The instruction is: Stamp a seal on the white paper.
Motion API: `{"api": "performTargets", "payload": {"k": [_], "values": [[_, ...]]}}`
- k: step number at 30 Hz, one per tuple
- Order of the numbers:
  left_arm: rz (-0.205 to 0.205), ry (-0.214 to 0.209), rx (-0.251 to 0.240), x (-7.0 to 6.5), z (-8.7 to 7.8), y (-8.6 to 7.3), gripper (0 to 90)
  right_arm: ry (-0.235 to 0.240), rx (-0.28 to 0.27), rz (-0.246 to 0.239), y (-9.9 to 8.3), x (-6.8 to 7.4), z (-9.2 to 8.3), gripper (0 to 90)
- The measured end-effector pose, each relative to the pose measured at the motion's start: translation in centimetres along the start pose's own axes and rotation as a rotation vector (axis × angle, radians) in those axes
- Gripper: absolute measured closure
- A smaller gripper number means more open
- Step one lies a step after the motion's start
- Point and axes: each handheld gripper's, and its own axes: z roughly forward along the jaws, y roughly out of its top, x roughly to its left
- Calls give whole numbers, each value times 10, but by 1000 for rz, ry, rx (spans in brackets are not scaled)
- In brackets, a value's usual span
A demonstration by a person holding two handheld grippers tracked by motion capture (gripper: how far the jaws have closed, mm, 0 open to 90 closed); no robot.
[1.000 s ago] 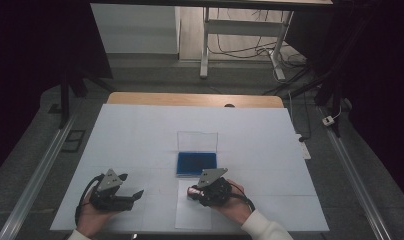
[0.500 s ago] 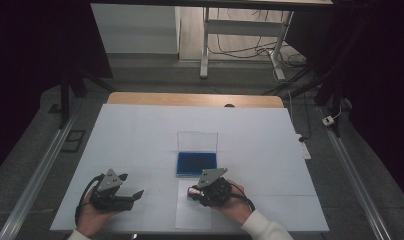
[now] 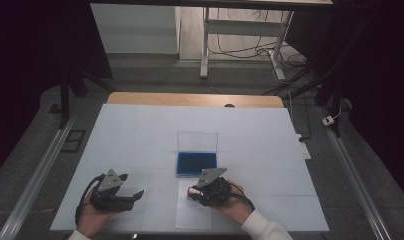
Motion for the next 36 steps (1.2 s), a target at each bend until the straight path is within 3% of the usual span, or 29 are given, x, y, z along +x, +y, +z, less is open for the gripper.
{"api": "performTargets", "payload": {"k": [15, 36], "values": [[1, 4, 0, -1, -1, 0, 183, -11, 27, -8, -1, 1, 3, 705], [-8, 12, 1, 0, -3, 0, 183, -14, 9, -11, -3, 2, 4, 706]]}}
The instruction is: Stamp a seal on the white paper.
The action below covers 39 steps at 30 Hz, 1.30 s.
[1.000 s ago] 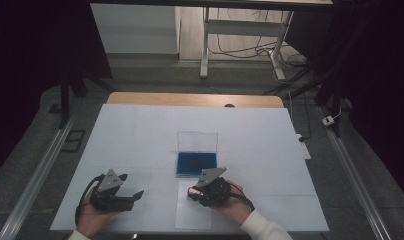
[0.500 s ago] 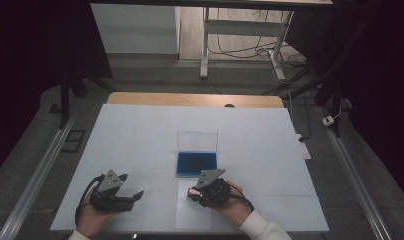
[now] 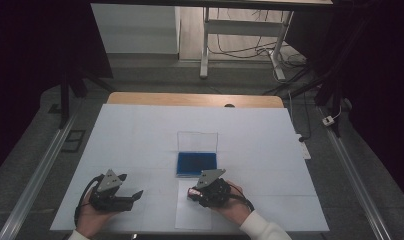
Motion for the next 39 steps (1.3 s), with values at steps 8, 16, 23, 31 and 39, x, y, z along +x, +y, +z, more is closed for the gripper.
{"api": "performTargets", "payload": {"k": [8, 16, 23, 31, 39], "values": [[0, 3, -4, 0, -1, 0, 183, 1, 3, 5, 0, 0, -1, 705], [-2, -1, -5, 1, -1, 0, 183, 0, -3, 4, 0, 0, -1, 704], [-1, 0, -3, 2, -1, 0, 183, 0, -18, -6, 1, 1, -3, 701], [-1, -1, -1, 2, 0, 0, 183, 0, -31, -6, 0, 0, -4, 699], [-1, -2, -1, 3, 1, -1, 183, 7, -75, 12, 1, 0, -8, 697]]}}
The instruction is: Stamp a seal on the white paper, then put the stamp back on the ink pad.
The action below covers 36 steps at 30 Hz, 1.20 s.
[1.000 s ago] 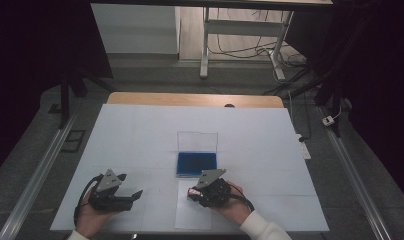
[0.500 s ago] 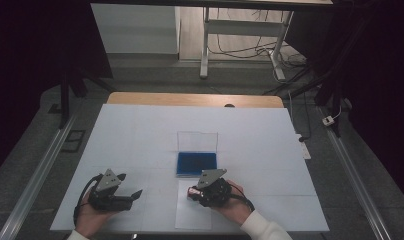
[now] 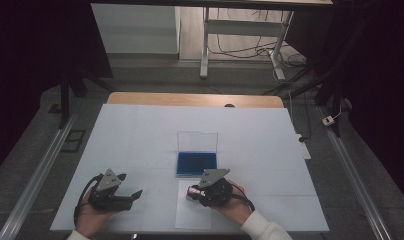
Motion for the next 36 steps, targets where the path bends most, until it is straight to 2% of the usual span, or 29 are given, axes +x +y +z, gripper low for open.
{"api": "performTargets", "payload": {"k": [5, 12, 24, 36], "values": [[1, -1, 1, 0, 0, 0, 183, 4, -41, 13, 5, -1, -10, 697], [0, 1, 1, 0, 1, 0, 183, -15, -84, 23, 11, -3, -24, 697], [-2, -2, 2, 0, 2, 0, 182, -61, -168, 74, 13, -15, -47, 697], [-2, -1, 4, 0, 2, 0, 182, -72, -184, 78, 14, -18, -52, 697]]}}
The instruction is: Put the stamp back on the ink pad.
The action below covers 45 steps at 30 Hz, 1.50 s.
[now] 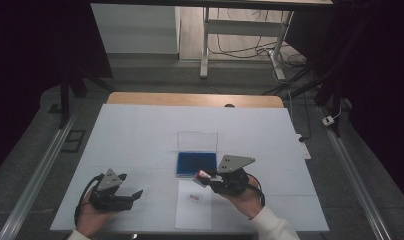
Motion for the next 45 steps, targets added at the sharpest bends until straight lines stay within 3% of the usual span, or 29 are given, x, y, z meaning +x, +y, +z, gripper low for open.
{"api": "performTargets", "payload": {"k": [22, 38, 45], "values": [[4, -1, 4, 0, 1, 0, 182, -49, 18, 25, 6, -22, 15, 697], [-1, -2, 8, 1, 2, -1, 182, -70, 72, 61, 6, -48, 49, 697], [-1, -2, 7, 1, 1, -1, 182, -93, 103, 52, 5, -54, 65, 696]]}}
